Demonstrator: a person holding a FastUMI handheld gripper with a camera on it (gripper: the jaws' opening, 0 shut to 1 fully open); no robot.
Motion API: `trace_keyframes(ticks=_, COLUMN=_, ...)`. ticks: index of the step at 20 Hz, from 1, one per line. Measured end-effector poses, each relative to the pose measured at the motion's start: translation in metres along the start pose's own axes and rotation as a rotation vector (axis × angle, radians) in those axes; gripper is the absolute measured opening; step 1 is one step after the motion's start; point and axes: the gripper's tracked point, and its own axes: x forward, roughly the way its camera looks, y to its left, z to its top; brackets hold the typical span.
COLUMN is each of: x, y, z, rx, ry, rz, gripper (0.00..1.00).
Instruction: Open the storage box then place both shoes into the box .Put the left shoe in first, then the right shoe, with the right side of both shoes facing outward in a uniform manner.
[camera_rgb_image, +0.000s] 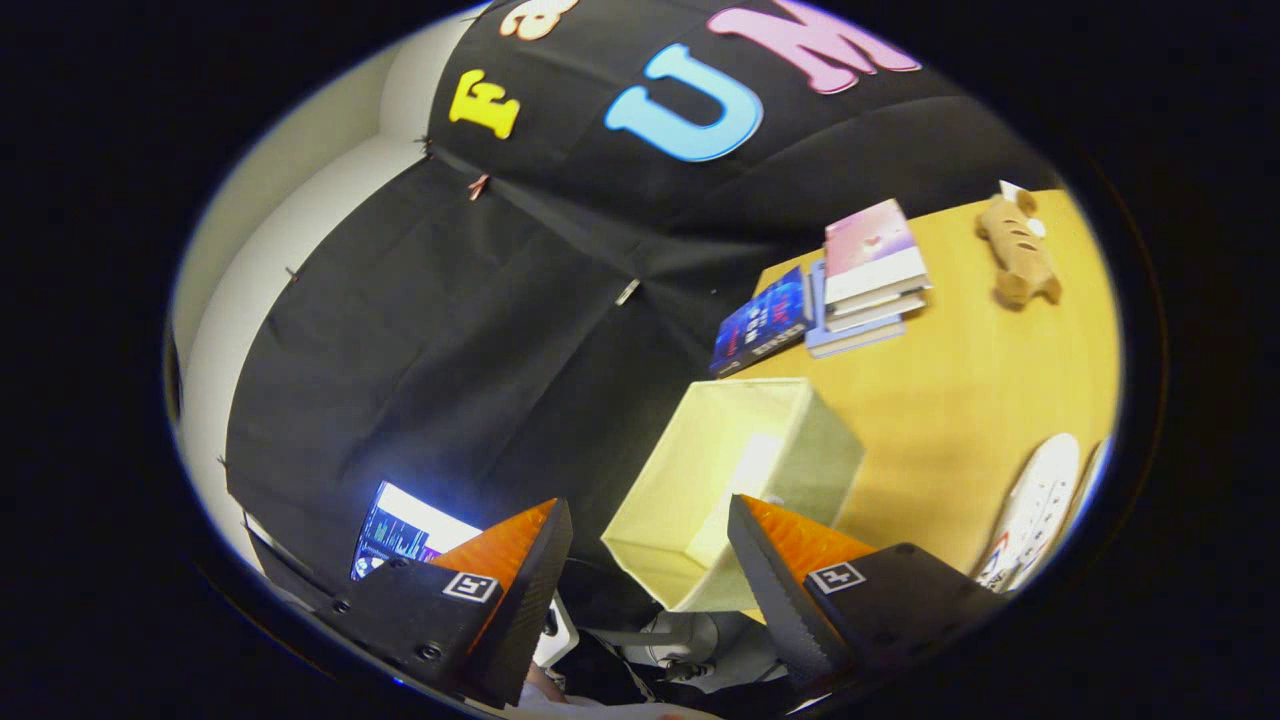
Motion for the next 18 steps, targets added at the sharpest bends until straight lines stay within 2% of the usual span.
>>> trace_keyframes(ticks=5, x=-0.056, y=-0.068, z=0.014, rx=0.029, ry=-0.063, rz=-0.182, gripper=0.96)
trace_keyframes(ticks=9, x=-0.097, y=-0.128, z=0.007, rx=0.066, ry=-0.029, rz=-0.373, gripper=0.96)
trace_keyframes(ticks=13, x=-0.116, y=-0.188, z=-0.015, rx=0.124, ry=0.027, rz=-0.528, gripper=0.97)
trace_keyframes(ticks=15, x=-0.119, y=-0.206, z=-0.033, rx=0.146, ry=0.083, rz=-0.576, gripper=0.94)
trace_keyframes(ticks=18, x=-0.12, y=-0.234, z=-0.052, rx=0.129, ry=0.161, rz=-0.644, gripper=0.81)
